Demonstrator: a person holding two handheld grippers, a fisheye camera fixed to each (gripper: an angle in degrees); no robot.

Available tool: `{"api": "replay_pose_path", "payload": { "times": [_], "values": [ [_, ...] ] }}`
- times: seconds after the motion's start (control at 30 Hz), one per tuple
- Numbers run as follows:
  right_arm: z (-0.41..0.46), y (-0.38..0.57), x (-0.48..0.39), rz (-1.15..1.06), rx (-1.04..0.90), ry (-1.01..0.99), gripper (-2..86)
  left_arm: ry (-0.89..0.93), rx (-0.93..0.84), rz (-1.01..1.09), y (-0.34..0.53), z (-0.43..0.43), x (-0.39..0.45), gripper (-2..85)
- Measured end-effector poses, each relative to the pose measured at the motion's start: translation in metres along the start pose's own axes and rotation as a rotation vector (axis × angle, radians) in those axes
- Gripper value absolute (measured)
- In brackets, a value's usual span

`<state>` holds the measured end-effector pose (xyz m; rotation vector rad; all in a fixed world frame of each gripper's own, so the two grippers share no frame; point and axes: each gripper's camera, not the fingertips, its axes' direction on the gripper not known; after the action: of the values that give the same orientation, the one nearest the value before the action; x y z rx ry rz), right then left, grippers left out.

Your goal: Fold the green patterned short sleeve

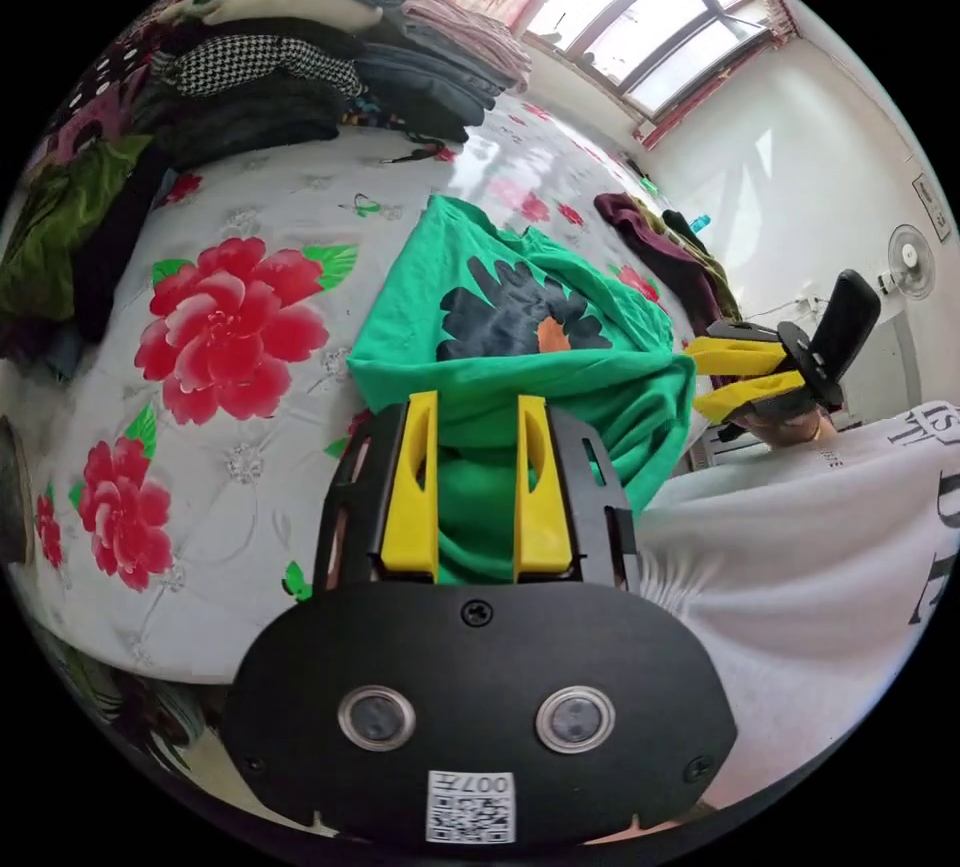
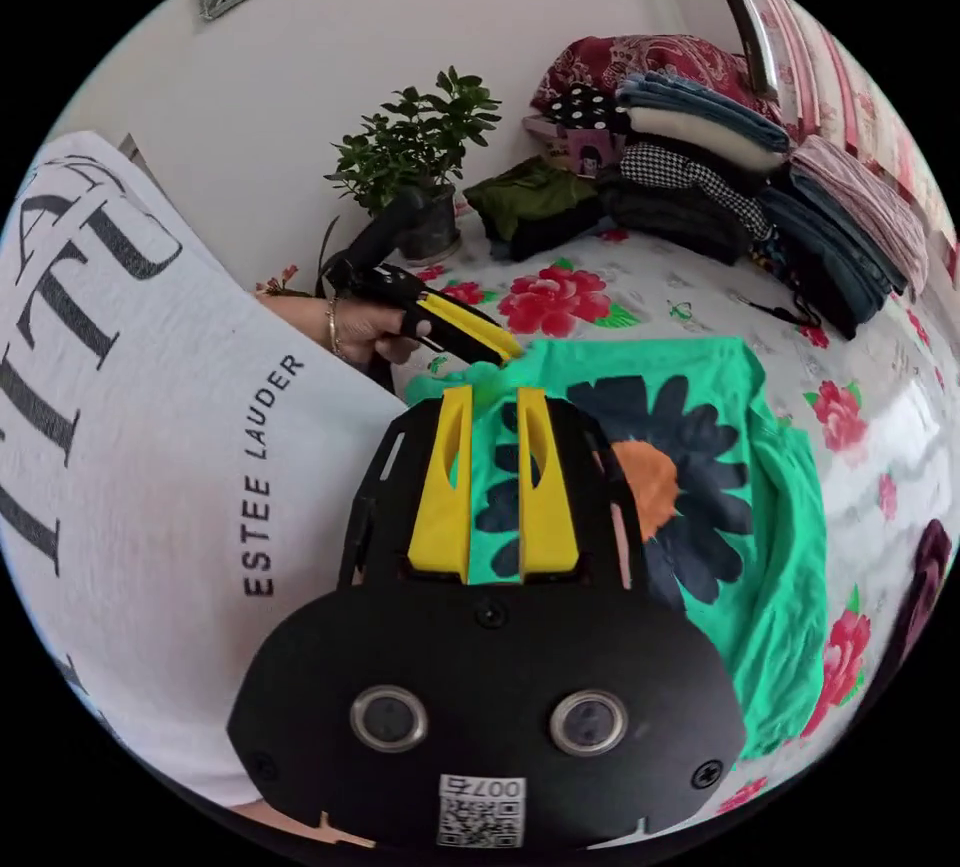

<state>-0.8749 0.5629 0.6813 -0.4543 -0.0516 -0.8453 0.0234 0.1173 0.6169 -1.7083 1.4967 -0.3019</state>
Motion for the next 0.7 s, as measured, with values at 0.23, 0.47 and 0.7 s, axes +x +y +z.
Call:
{"api": "replay_pose_path", "payload": {
  "times": [0.23,0.47,0.7],
  "values": [
    [-0.081,0.152,0.102,0.534,-0.014,0.477,5.6,-0.044,0.042,-0.068,0.036,-0.038,-0.018,14.4],
    [-0.093,0.264,0.117,0.803,-0.107,0.522,7.7,0.016,-0.029,0.061,0.049,-0.061,0.006,15.6],
    [-0.057,0.312,0.128,0.894,-0.197,0.476,4.2,0.016,-0.197,0.337,0.056,-0.052,0.045,12.5]
  ]
}}
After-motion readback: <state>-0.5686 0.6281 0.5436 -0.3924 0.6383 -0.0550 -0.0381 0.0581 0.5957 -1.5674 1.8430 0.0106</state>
